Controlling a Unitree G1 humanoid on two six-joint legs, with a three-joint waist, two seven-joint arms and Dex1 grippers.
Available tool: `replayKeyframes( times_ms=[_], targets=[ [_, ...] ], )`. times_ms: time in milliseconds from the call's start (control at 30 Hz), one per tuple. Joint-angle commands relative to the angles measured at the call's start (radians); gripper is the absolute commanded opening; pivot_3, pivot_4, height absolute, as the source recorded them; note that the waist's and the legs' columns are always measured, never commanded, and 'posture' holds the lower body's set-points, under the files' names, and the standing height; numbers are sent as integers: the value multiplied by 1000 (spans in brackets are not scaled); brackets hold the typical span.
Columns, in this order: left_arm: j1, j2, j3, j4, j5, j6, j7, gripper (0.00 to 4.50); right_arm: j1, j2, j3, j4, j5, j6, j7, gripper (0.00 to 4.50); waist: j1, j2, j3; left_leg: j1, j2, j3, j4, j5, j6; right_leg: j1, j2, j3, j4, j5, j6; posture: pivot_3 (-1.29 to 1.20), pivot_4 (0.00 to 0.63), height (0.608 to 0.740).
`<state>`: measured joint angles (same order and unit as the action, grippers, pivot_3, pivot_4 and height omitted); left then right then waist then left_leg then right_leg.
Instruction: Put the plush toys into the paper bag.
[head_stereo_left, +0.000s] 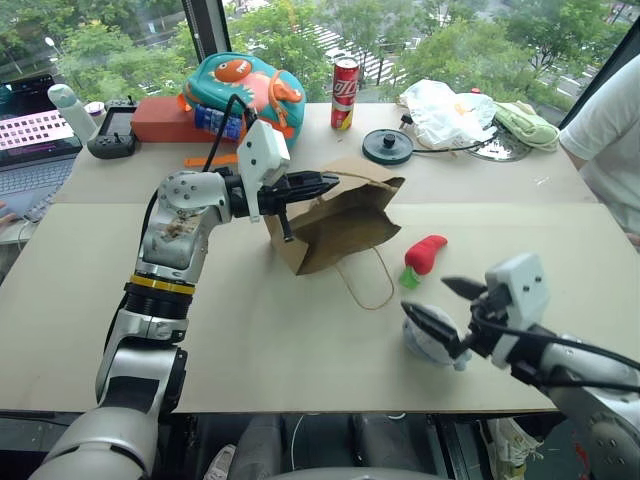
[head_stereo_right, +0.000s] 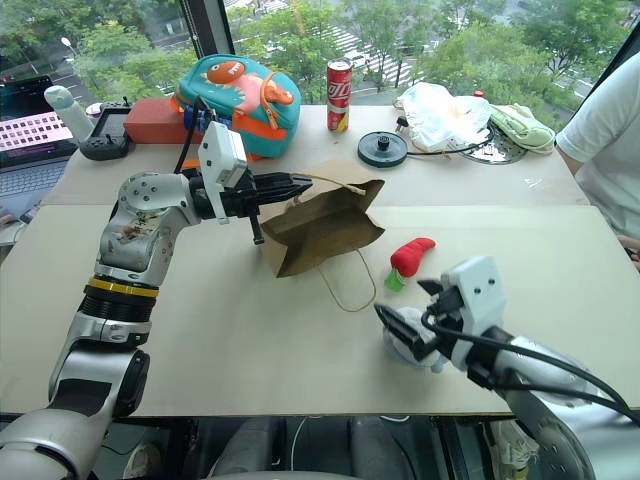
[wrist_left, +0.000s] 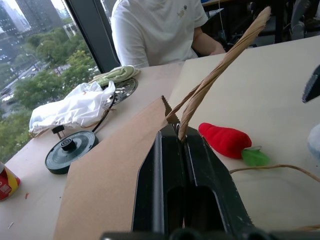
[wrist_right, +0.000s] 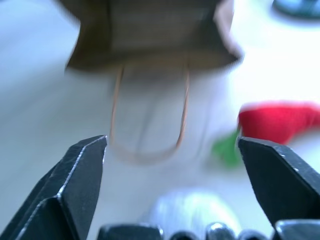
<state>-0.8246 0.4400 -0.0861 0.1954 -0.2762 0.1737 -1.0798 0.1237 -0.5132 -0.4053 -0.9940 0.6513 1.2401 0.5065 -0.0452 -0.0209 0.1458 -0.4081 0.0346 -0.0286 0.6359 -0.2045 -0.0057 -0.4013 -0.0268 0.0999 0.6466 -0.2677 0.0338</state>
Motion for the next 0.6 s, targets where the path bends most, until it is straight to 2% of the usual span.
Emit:
replayKeyframes(
  times_ms=[33, 267, 400, 500, 567, 600],
  targets=[
    [-21, 1, 13, -9, -8, -24, -1, 0, 33, -25, 37, -9, 0, -13, -25, 4483, 0, 0, 0, 0, 0, 0, 0, 0, 0, 0, 0, 0, 0, 0, 1, 0, 150, 739],
    [-26, 2, 14, -7, -9, -23, -3, 0, 117, -106, 163, 92, -171, -100, -130, 4483, 5, 0, 0, 0, -1, 0, 1, 0, 0, 2, -1, 0, -1, -1, 1, 0, 150, 739],
    [-26, 2, 13, -8, -9, -25, -5, 0, 136, -92, 171, 105, -163, -131, -122, 4483, 6, 0, 0, 0, 0, 0, 1, 0, 0, 2, 0, 0, -2, -1, 2, 0, 150, 739],
    [-28, 1, 14, -5, -9, -26, -4, 0, 126, -75, 161, 104, -165, -149, -133, 3801, 3, 0, 0, 0, 0, 0, 1, 0, 0, 2, 0, 0, -1, -1, 2, 0, 150, 739],
    [-28, 0, 15, -4, -9, -26, -3, 0, 109, -65, 157, 104, -172, -161, -145, 3096, 3, 0, 0, 1, 0, 0, 1, 0, 0, 2, 0, 0, -1, -1, 2, 0, 150, 739],
    [-27, 0, 14, -2, -8, -29, -4, 0, 103, -64, 159, 106, -175, -169, -147, 3096, 3, 0, 0, 1, 0, 0, 1, 0, 0, 2, 0, 0, -1, -1, 2, 0, 150, 739]
  ],
)
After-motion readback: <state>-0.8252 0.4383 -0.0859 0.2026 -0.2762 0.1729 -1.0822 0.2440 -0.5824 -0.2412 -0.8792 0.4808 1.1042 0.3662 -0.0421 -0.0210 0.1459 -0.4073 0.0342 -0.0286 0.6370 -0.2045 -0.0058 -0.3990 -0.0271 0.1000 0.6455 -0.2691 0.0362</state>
